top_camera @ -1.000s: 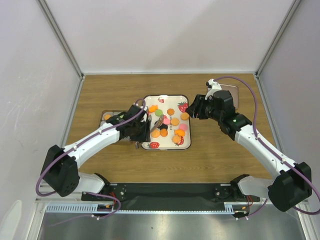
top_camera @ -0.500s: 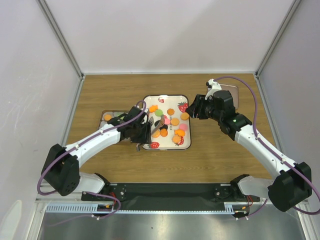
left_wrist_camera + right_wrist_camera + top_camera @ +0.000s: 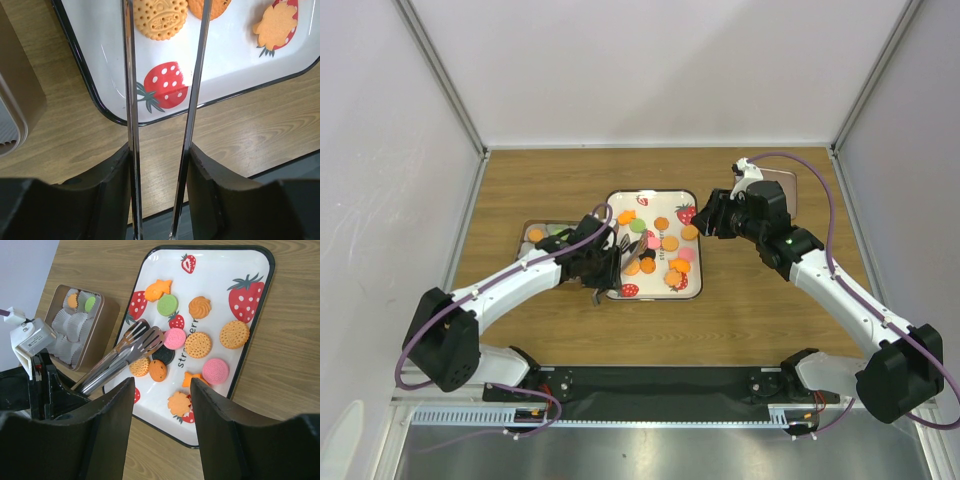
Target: Pack the cookies
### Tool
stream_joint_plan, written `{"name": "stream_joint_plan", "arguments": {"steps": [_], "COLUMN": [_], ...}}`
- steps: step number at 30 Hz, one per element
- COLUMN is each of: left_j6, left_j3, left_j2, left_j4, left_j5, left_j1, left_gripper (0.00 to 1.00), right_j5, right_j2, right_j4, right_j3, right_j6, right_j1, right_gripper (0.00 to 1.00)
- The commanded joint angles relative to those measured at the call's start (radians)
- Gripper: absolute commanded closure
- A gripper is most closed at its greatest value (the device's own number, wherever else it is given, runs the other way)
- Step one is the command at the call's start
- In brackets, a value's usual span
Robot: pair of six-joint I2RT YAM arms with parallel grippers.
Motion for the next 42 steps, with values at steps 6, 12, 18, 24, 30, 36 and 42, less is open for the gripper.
{"name": "stream_joint_plan", "arguments": {"steps": [6, 12, 18, 24, 30, 36, 42], "left_j6": [-0.01, -0.007, -0.001, 0.014, 0.029, 0.048, 0.092], "left_j3": [-0.006, 0.006, 0.038, 0.097, 0.155, 0.179, 0.147], "left_j2": [-0.039, -0.045, -0.06, -0.088, -0.126, -0.178, -0.259], "left_j4": [0.004, -0.013, -0.042, -0.06, -0.12, -0.181, -0.224], "left_j5": [0.018, 0.006, -0.039, -0.062, -0.118, -0.167, -0.158], "left_j1": [-0.016, -0.018, -0.018, -0.018, -0.018, 0.045, 0.211], "left_gripper": [0.55, 0.57, 0.6, 0.63, 0.63, 0.63, 0.63], "right_j5": [0.014, 0.013, 0.014, 0.015, 0.017, 0.012, 0.007], "right_j2": [-0.009, -0.01, -0.013, -0.015, -0.013, -0.012, -0.009], "right_j4": [0.016, 0.015, 0.015, 0.012, 0.013, 0.015, 0.015], "right_j3": [0.02, 0.02, 0.02, 0.022, 0.02, 0.02, 0.022], "right_j6": [-0.016, -0.016, -0.015, -0.016, -0.018, -0.018, -0.018], "right_j1": [0.004, 0.004, 0.004, 0.004, 0.005, 0.002, 0.005], "right_gripper": [0.46, 0.46, 0.46, 0.46, 0.46, 0.46, 0.46]}}
